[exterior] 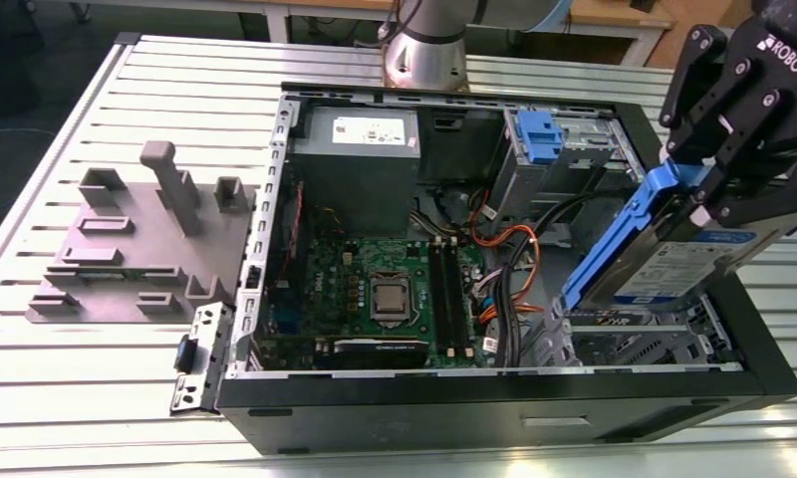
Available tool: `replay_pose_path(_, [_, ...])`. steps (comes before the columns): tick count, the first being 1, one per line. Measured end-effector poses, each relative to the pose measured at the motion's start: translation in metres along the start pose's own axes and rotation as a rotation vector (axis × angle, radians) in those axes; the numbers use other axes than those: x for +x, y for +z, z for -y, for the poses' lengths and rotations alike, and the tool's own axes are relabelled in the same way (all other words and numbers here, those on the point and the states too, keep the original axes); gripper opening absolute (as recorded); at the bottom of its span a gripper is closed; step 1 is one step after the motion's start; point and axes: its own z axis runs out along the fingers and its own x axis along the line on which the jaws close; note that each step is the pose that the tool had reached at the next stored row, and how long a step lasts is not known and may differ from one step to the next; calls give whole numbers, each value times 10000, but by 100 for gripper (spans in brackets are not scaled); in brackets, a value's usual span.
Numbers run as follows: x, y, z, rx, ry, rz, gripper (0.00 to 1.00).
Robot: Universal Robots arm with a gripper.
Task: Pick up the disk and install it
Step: 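Insert the disk into the insertion slot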
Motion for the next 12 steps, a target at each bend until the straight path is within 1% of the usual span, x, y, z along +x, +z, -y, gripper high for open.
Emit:
replay_pose_path(2, [2,16,13,0,-1,-1,37])
replay_pose_path(12, [29,98,17,0,-25,-1,37])
